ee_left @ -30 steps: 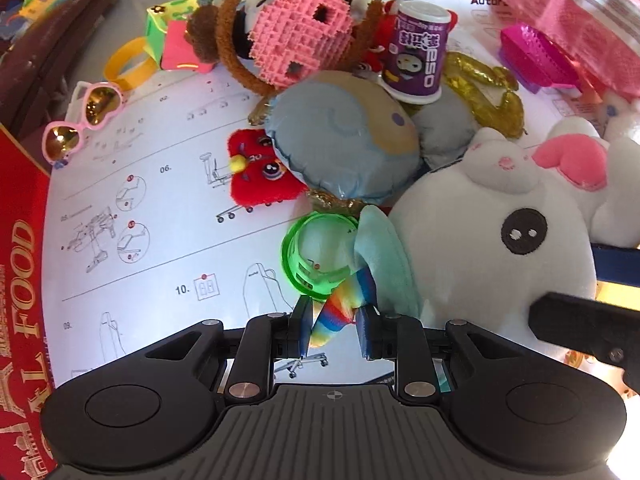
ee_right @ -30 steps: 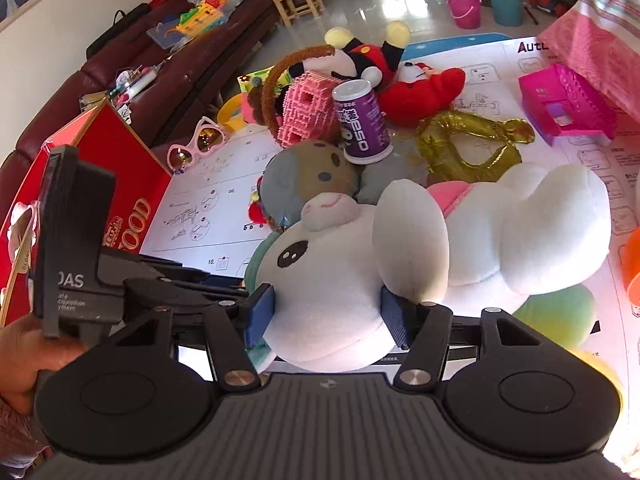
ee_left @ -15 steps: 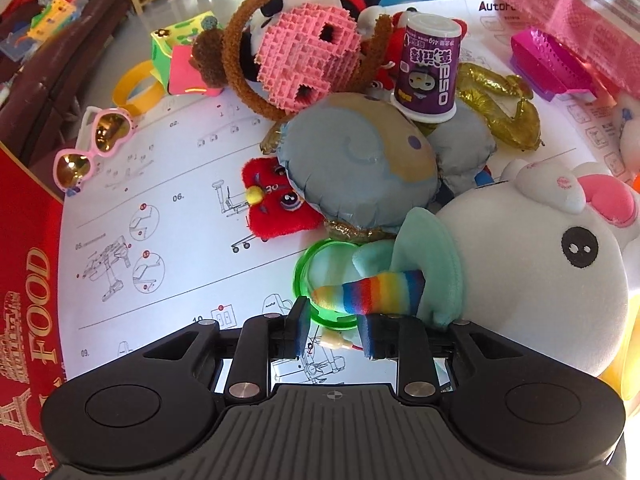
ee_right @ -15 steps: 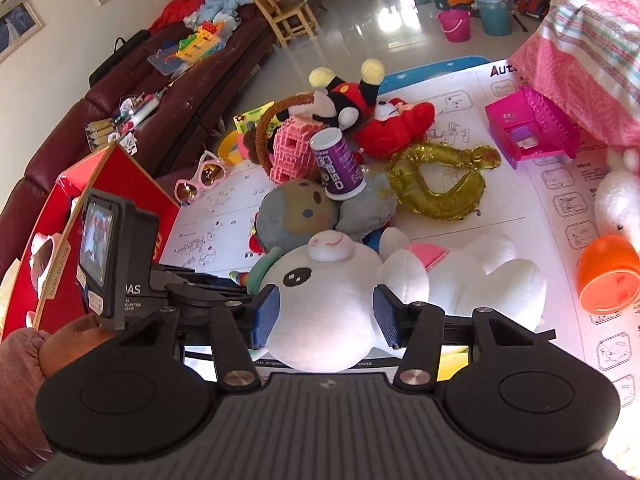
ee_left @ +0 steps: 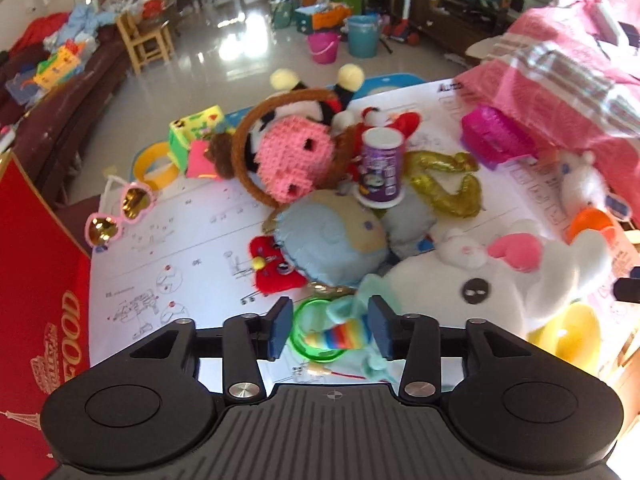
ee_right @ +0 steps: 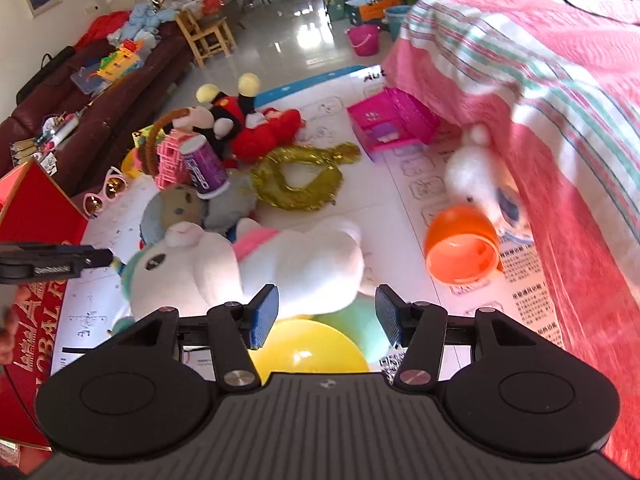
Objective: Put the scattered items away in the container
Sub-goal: 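Open both grippers off the unicorn and move them to the yellow bowl, then close the left gripper on the yellow plastic bowl while the right gripper grips its rim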
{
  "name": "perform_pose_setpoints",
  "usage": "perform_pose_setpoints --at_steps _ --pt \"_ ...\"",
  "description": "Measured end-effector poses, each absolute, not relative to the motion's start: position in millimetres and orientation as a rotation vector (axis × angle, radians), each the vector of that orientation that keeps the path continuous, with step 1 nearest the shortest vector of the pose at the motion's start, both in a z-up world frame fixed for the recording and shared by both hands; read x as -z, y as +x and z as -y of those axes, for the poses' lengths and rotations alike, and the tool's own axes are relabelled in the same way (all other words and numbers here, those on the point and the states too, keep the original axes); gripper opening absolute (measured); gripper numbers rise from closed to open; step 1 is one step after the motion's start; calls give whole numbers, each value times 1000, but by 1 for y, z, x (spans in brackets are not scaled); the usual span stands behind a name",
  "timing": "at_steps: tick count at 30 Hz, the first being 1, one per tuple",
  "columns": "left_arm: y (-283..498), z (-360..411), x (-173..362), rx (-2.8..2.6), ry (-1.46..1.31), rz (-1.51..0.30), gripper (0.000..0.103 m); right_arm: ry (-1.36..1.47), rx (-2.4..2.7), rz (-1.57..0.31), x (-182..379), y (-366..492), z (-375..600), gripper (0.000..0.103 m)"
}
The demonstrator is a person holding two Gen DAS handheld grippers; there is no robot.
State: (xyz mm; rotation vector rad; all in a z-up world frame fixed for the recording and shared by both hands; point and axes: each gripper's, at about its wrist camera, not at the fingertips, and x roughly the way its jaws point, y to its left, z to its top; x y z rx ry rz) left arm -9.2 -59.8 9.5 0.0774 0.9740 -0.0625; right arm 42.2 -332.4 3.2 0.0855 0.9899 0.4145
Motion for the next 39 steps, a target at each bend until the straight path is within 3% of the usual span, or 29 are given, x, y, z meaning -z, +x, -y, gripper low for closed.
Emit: perform_pose_setpoints --at_steps 5,15,24,32,33,35,39 --pt "-38 119 -10 253 158 -950 65 79 -381 -1050 29 31 341 54" --pt "-53 197 35 387 274 -1044 65 136 -402 -1116 67 30 348 24" --pt "-29 213 63 372 241 -1131 65 186 -413 -1138 82 29 357 23" --pt "-23 232 80 347 324 -1101 65 204 -424 -1137 83 30 361 23" --pt "-24 235 82 361 329 -1103 57 203 -425 -1136 83 30 360 24" --pt "-23 237 87 398 317 -1139 17 196 -428 -1131 83 31 359 24" --pt "-23 231 92 410 268 -1161 14 178 -431 -1124 82 32 356 24"
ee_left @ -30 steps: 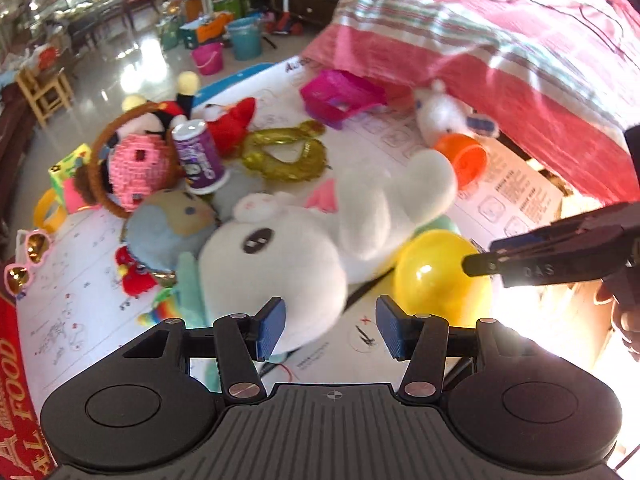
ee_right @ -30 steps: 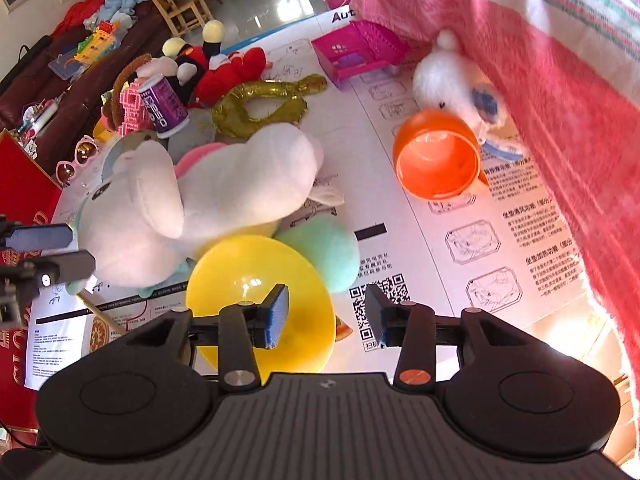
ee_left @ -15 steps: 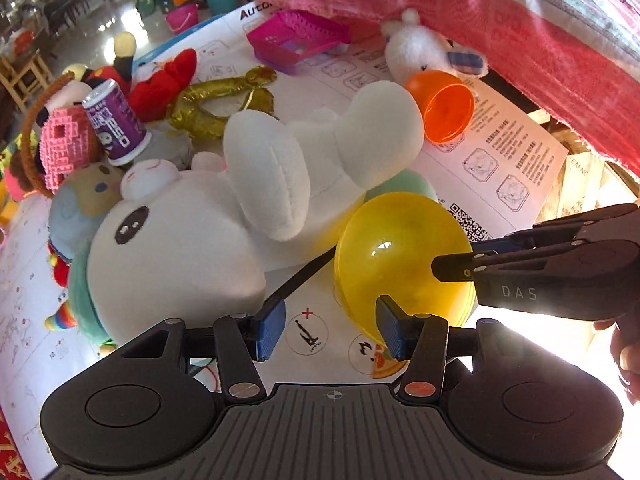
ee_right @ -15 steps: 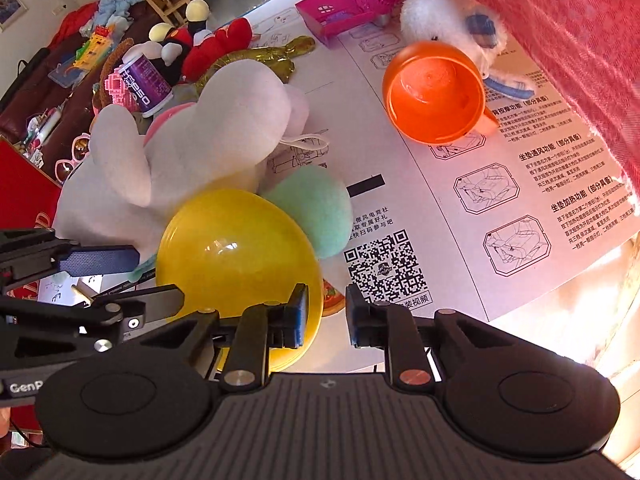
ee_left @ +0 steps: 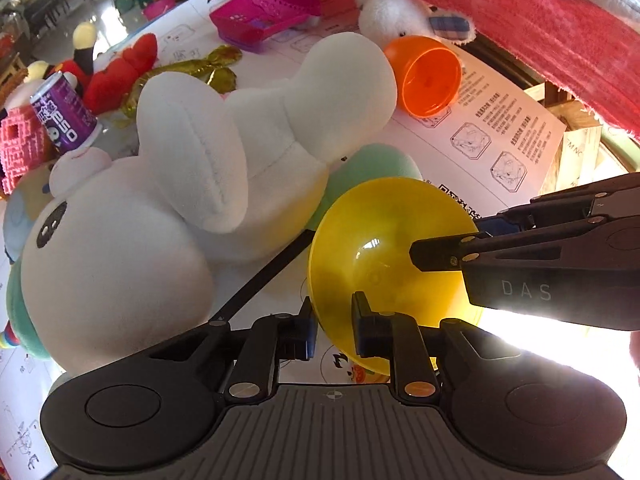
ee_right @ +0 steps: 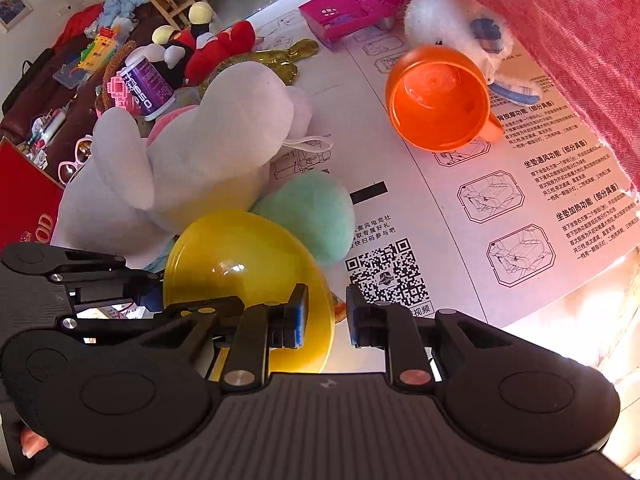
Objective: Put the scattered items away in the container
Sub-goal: 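Close the left gripper on the yellow plastic bowl while the right gripper grips its rim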
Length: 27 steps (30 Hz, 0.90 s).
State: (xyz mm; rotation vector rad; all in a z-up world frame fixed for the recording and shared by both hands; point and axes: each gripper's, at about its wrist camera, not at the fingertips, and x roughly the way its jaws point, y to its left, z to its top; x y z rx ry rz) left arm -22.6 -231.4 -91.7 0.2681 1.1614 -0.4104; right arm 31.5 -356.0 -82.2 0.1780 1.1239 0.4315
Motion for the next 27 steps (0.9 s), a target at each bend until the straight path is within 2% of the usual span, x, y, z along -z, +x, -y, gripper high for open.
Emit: perform_pose_setpoints --at_steps 6,8,9,15,27 --pt "-15 222 93 354 249 -1147 20 173 -444 -1126 82 31 350 22" --pt "-17 224 93 362 262 -1140 18 160 -451 -1131 82 31 345 16" --pt "-18 224 92 363 267 -1136 16 159 -451 -1136 82 31 342 8" --pt "-21 208 82 373 211 -1142 9 138 -455 -1132 76 27 335 8" --pt "-34 189 51 345 246 -1092 9 97 -489 -1100 46 17 314 9"
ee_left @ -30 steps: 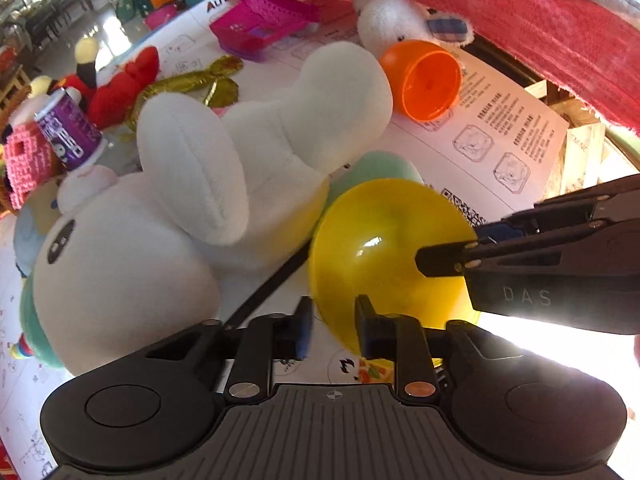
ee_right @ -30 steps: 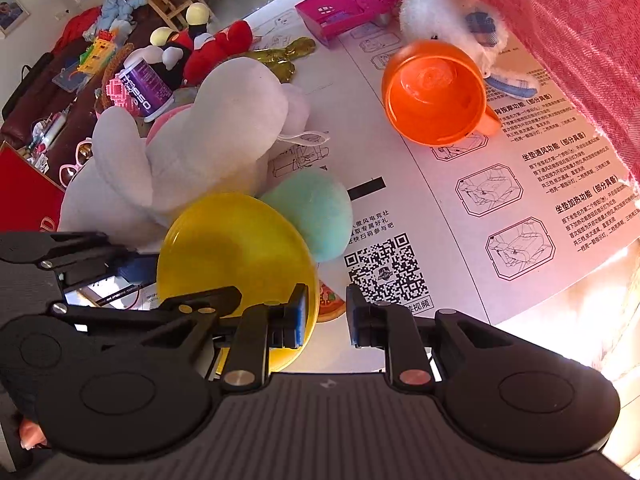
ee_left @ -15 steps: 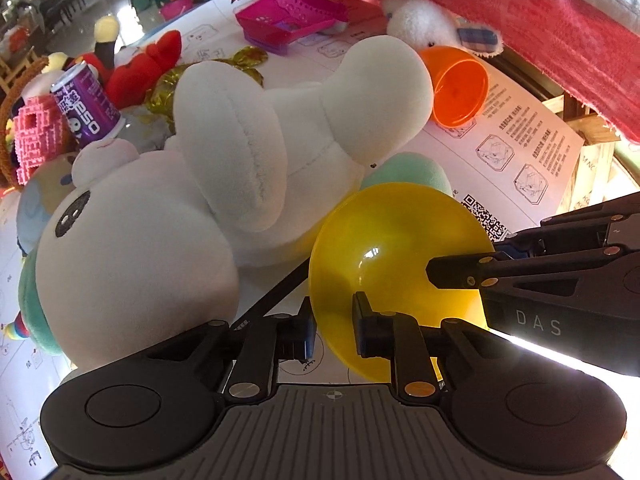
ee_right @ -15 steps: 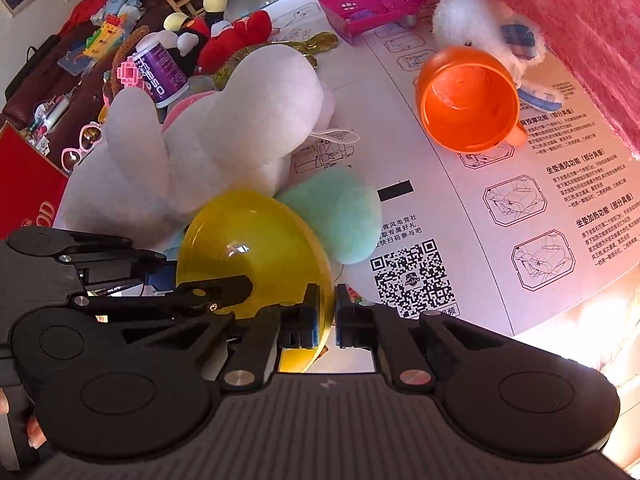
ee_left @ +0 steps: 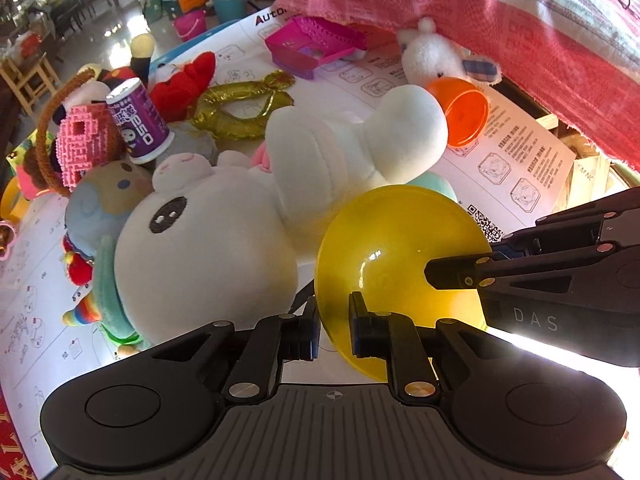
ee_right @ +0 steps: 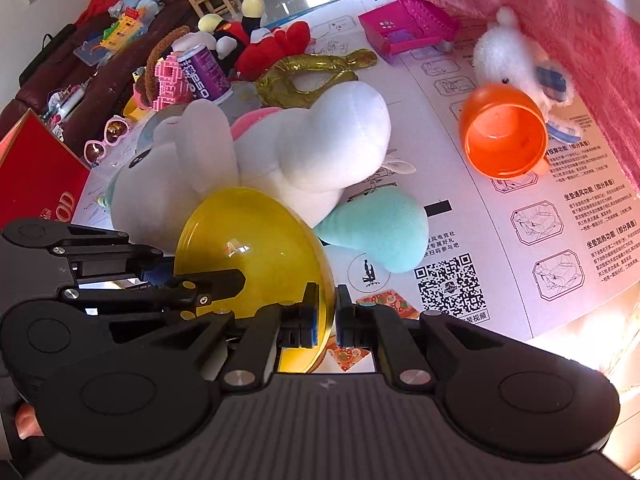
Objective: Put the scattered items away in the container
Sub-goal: 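Close the left gripper on the yellow plastic bowl while the right gripper grips its rim, then lift the yellow bowl with both grippers and carry it over the red box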
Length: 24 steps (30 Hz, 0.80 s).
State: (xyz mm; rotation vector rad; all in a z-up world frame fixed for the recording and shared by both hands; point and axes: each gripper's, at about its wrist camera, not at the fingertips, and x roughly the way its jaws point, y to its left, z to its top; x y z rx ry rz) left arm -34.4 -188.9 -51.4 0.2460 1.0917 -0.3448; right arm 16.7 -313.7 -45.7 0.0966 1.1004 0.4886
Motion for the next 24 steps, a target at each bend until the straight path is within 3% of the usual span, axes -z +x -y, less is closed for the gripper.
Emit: perform_pose_setpoints --at_steps 17,24 --pt "-54 140 29 288 159 -1063 9 -18 -554 -1061 20 0 268 9" --pt "-59 105 -5 223 106 -994 9 -77 -619 -991 -11 -1 238 9"
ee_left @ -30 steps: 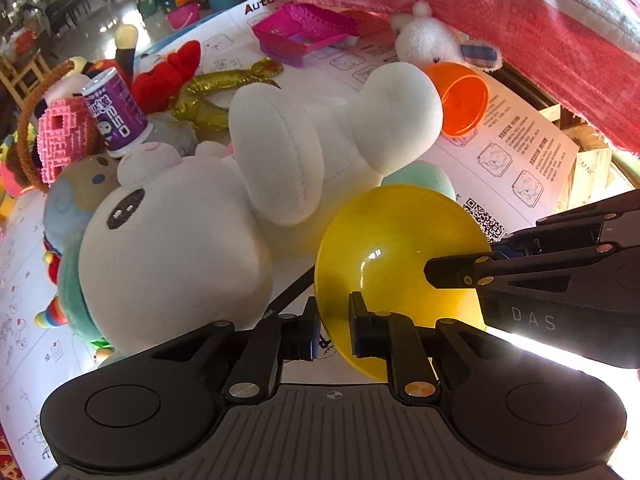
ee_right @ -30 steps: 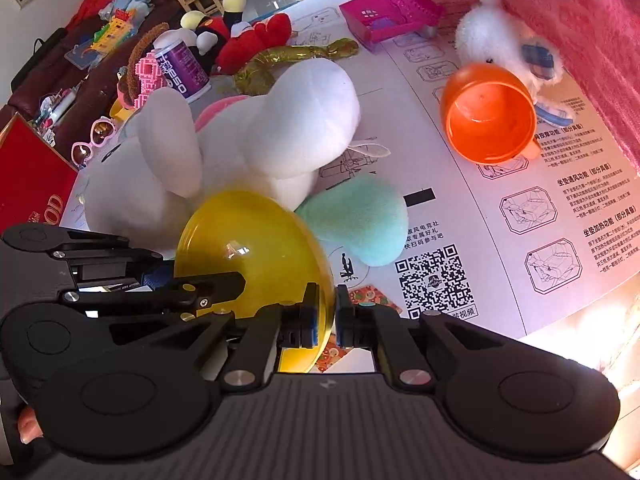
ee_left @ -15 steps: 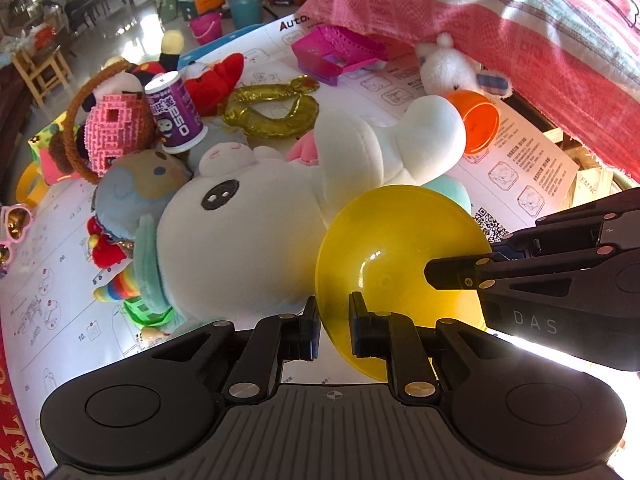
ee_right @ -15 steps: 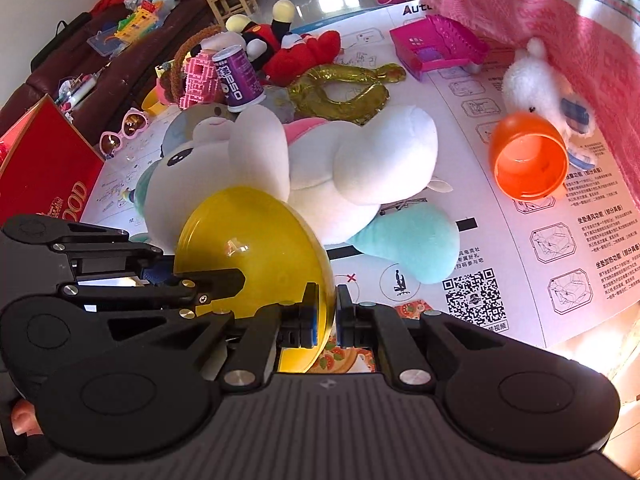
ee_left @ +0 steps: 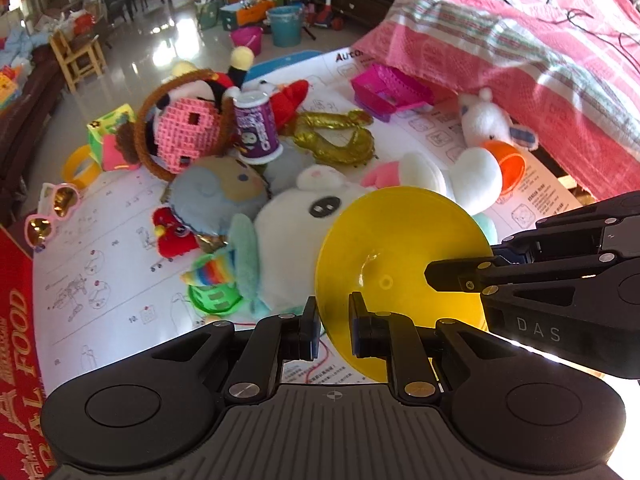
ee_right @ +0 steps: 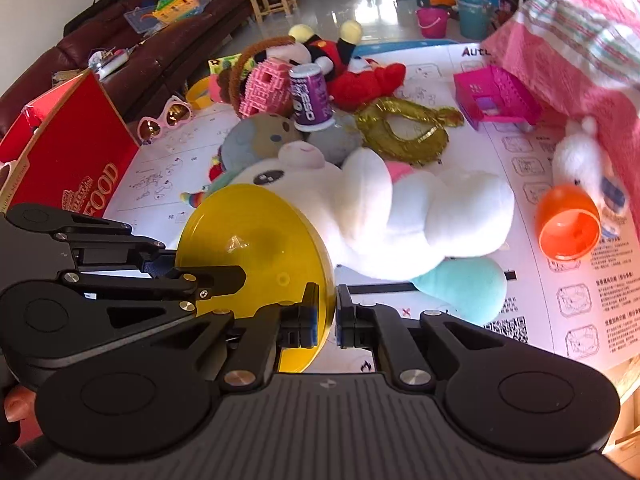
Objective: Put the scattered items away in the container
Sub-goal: 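Lift the yellow bowl with both grippers and carry it over the red box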
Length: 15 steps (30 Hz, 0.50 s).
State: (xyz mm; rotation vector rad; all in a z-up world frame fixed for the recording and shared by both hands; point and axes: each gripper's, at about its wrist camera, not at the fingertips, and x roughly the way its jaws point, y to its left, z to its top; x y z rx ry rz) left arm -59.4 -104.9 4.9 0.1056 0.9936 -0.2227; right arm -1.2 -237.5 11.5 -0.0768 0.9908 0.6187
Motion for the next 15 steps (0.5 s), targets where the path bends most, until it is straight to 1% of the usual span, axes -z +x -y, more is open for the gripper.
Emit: perform_pose_setpoints --at_steps 6,15 --pt "-64 49 -48 101 32 -900 10 -159 -727 -883 -55 0 180 9" --pt "-90 -78 -102 -168 -140 -777 12 -289 -942 -737 -108 -16 52 9"
